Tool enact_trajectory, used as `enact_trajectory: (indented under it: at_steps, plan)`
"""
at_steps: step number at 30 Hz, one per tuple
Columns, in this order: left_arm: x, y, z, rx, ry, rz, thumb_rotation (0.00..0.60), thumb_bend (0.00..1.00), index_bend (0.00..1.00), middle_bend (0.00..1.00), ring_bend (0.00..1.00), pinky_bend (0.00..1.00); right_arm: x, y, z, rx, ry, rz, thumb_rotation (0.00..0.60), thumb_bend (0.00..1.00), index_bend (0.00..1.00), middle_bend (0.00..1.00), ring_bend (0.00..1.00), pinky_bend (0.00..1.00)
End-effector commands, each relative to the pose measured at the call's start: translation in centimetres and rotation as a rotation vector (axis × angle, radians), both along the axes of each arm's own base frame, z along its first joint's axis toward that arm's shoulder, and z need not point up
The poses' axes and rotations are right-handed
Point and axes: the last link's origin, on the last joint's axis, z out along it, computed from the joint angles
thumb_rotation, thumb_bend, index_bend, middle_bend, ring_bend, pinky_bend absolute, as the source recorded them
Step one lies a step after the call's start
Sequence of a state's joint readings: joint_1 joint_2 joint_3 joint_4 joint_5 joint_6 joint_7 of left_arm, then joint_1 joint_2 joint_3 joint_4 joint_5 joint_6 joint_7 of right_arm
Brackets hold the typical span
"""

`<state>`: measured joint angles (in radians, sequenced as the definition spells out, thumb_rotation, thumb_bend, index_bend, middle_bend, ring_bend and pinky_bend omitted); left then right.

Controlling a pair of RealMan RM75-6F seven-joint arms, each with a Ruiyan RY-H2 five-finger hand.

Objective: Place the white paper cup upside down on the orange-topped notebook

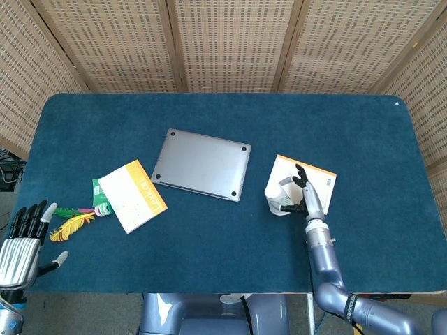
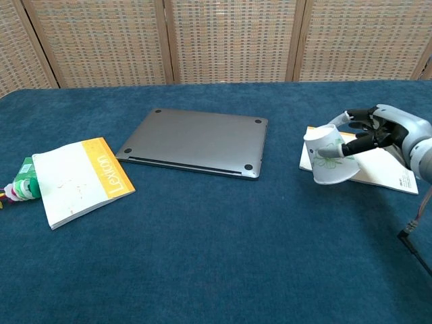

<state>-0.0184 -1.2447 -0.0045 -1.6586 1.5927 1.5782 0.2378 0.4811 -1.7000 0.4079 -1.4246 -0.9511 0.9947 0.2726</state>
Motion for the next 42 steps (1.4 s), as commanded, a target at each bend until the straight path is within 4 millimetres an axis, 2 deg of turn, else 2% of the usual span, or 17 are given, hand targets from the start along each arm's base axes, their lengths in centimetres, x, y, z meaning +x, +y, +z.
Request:
enact_trajectory:
  at_steps: [1,11,30,33,38,42]
  plan:
    - [0.0,0.0,0.0,-0.001,0.0,0.0,0.6,0.19,0.0,0.0,0.0,0.0,-0.1,0.1,-0.2,0.002,0.004,0.002,0.6,0.29,0.51,0.01,0.0,0.0]
    - [0.1,-0.1,0.0,-0.001,-0.001,-0.003,0.6,0.19,0.0,0.0,0.0,0.0,-1.4,0.4,0.0,-0.013,0.123,-0.01,0.6,0.29,0.51,0.01,0.0,0.0]
    - [0.2,-0.1,-0.2,-0.007,0.002,-0.005,0.6,0.19,0.0,0.0,0.0,0.0,-4.0,1.5,1.3,-0.027,0.219,-0.054,0.6,0.29,0.51,0.0,0.0,0.0]
    - [0.2,-0.1,-0.2,-0.006,0.003,-0.004,0.6,0.19,0.0,0.0,0.0,0.0,-4.6,2.2,1.8,-0.033,0.254,-0.041,0.6,0.29,0.46,0.0,0.0,0.0]
    - [0.2,-0.1,-0.1,-0.005,0.003,-0.001,0.6,0.19,0.0,0.0,0.0,0.0,-4.8,3.3,2.5,-0.033,0.265,-0.019,0.6,0.29,0.29,0.0,0.0,0.0]
    - [0.1,-0.1,-0.1,-0.006,0.003,-0.001,0.6,0.19,0.0,0.0,0.0,0.0,-4.7,4.3,3.5,-0.033,0.263,0.009,0.6,0.29,0.21,0.0,0.0,0.0]
